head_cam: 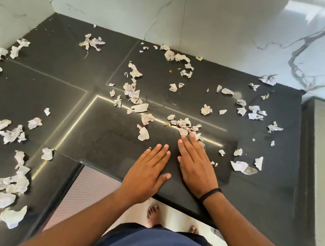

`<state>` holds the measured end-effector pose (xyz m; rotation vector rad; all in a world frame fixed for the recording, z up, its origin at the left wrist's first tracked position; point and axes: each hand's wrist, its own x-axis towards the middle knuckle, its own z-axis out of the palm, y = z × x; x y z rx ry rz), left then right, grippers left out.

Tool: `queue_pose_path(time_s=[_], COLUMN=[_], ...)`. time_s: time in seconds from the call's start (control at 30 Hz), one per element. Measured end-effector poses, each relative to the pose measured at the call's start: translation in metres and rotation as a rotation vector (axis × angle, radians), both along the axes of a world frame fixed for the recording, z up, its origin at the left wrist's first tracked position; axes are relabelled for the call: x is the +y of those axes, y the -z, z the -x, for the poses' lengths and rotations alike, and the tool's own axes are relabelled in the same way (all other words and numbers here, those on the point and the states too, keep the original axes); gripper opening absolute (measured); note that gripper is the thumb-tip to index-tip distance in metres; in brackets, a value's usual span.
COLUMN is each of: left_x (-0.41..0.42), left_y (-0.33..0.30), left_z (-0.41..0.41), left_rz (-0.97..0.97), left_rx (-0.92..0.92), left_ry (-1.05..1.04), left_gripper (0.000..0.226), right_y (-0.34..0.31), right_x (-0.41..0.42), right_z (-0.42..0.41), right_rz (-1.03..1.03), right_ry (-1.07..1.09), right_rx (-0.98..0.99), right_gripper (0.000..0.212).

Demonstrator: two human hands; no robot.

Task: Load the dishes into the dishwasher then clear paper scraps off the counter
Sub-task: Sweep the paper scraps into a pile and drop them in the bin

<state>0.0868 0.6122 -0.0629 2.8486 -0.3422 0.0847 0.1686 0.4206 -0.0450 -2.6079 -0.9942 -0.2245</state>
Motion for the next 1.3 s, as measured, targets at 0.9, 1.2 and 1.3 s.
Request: queue_pose_path(time_s=[0.9, 1.2, 1.3], left_x=[-0.068, -0.063, -0.063], left_y=[-0.011, -0.006, -0.008], left_z=[-0.042, -0.044, -0.043], left_rz=[0.091, 0.037, 0.043], left_rx=[-0.020, 0.034, 0.029], left_ry=[0.065, -0.025, -0.012], left_gripper=[0.065, 0.068, 0.067], right_y=[-0.003, -0.001, -0.001], right_x=[-0.091, -0.047, -0.026], right_z=[0.021, 0.003, -0.001], right_rz=[0.096, 0.155, 0.154], right_ry=[0.805, 0.704, 0.594], right_rx=[0.143, 0.273, 0.283], right_gripper=[0.086, 0.079, 0.074])
